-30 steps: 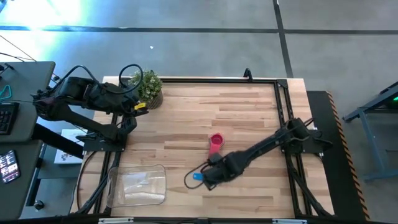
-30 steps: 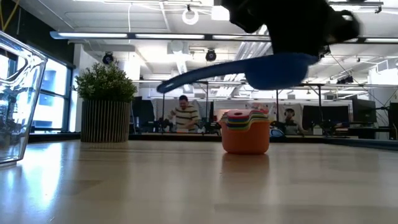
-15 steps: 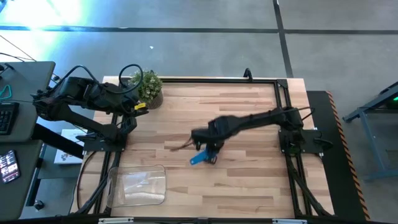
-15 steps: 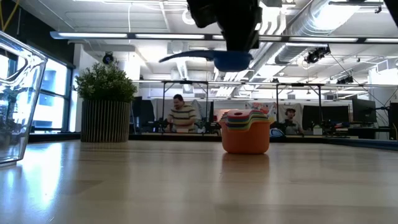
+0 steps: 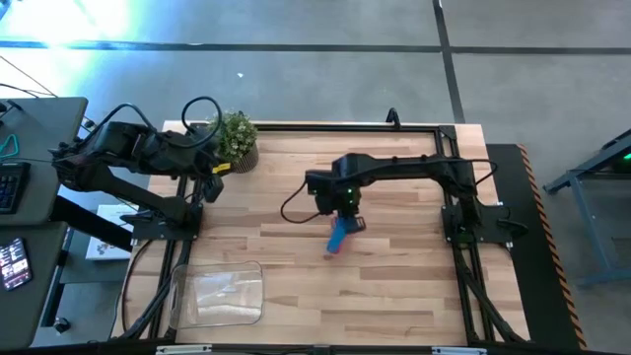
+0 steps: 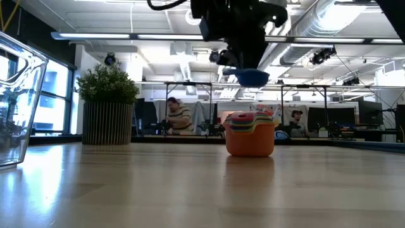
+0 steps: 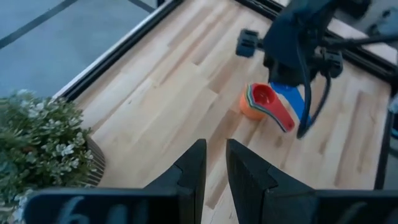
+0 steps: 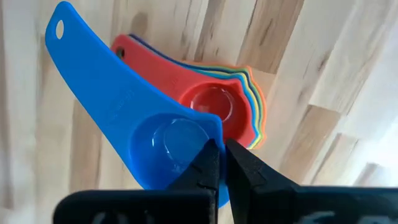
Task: Nest measuring cups in basket
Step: Stack the blue measuring cup on top of the red measuring cup
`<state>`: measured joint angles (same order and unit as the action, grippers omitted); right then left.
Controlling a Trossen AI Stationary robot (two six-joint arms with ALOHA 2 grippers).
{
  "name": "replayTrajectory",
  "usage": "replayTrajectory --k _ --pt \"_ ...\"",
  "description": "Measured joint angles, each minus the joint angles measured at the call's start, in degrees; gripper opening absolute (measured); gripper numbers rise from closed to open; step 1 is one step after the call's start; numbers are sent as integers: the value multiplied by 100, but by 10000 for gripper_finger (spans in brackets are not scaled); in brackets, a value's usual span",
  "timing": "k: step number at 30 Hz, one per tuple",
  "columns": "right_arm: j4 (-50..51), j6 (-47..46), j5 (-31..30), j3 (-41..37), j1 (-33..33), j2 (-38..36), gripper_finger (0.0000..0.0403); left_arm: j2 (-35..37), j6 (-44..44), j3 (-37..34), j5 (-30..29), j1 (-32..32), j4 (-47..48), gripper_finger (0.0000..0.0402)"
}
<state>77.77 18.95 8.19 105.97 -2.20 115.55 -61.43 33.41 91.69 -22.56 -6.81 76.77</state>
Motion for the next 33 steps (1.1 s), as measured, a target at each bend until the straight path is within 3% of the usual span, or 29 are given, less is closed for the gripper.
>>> replayTrajectory --k 4,14,33 --pt "-245 526 282 -235 -48 0 0 -53 238 4 -220 2 -2 53" --pt "-782 1293 163 -561 -116 0 0 -344 256 8 -353 2 -36 53" --pt "-865 1299 411 -561 -312 0 0 -709 553 1 -357 2 -28 53"
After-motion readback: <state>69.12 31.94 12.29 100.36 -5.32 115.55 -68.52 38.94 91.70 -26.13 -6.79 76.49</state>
